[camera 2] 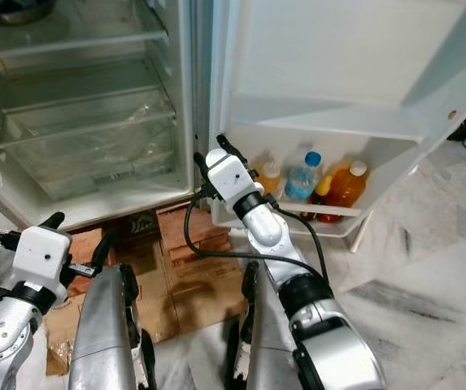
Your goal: Restocking fridge
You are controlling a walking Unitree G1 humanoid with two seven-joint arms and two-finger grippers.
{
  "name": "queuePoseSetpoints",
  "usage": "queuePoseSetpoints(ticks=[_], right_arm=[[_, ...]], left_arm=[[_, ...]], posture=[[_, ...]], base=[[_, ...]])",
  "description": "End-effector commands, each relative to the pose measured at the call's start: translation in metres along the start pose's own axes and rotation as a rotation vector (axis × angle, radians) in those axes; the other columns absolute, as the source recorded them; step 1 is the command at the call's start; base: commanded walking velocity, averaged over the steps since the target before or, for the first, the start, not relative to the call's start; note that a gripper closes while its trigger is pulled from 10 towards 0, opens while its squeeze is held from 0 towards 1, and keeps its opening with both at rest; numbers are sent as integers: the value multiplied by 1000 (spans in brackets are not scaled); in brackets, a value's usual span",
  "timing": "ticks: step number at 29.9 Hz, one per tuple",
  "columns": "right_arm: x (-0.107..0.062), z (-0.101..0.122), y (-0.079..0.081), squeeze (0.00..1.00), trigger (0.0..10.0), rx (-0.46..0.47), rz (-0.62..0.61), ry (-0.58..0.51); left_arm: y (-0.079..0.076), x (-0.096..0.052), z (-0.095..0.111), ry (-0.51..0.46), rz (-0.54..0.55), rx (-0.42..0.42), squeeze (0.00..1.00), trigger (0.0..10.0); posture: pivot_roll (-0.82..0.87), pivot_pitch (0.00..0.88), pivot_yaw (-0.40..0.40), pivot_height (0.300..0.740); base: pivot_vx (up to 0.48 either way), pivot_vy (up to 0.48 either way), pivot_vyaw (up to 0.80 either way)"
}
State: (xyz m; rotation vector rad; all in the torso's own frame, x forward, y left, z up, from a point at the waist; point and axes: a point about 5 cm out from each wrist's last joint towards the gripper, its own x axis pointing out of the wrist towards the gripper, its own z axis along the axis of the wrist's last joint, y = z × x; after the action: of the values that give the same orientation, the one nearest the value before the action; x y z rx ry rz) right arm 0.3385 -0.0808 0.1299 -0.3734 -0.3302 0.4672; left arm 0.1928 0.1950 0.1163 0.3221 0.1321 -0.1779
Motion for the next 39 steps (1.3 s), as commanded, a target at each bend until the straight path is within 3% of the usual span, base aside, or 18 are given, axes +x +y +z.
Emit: queuePoseSetpoints(ticks=[1, 4, 9, 16, 21, 24, 31, 39], right_arm=[[-19, -24, -20, 0, 10000, 43, -90, 112], [-31, -41, -25, 0, 10000, 107, -115, 197], [-34, -46, -35, 0, 10000, 101, -169, 212], [-12, -29, -46, 0, 10000, 144, -279, 129], [17, -3, -40, 0, 10000, 310, -256, 14], [25, 9, -39, 0, 10000, 354, -249, -50], [28, 10, -28, 0, 10000, 373, -233, -48], [25, 8, -18, 0, 10000, 394, -188, -62]], left_arm=[[3, -4, 0, 13, 6, -4, 0, 10000], [3, -4, -1, 23, 14, -14, 0, 10000], [2, -7, 1, 30, 18, -21, 0, 10000], [1, -9, 7, 11, 37, -16, 0, 10000], [0, -12, 11, 7, 38, -18, 0, 10000], [0, -12, 14, -3, 58, -31, 0, 10000], [-4, -12, 14, 4, 57, -16, 0, 10000], [-3, -10, 14, 13, 61, -26, 0, 10000]], posture=[[232, 199, -83, 487], [235, 204, -85, 487], [236, 210, -88, 487], [262, 232, -95, 487], [275, 250, -101, 487], [277, 255, -108, 487], [279, 263, -118, 487], [273, 262, -115, 487]], base=[[0, 0, 0], [0, 0, 0], [0, 0, 0], [0, 0, 0], [0, 0, 0], [0, 0, 0], [0, 0, 0], [0, -379, 0]])
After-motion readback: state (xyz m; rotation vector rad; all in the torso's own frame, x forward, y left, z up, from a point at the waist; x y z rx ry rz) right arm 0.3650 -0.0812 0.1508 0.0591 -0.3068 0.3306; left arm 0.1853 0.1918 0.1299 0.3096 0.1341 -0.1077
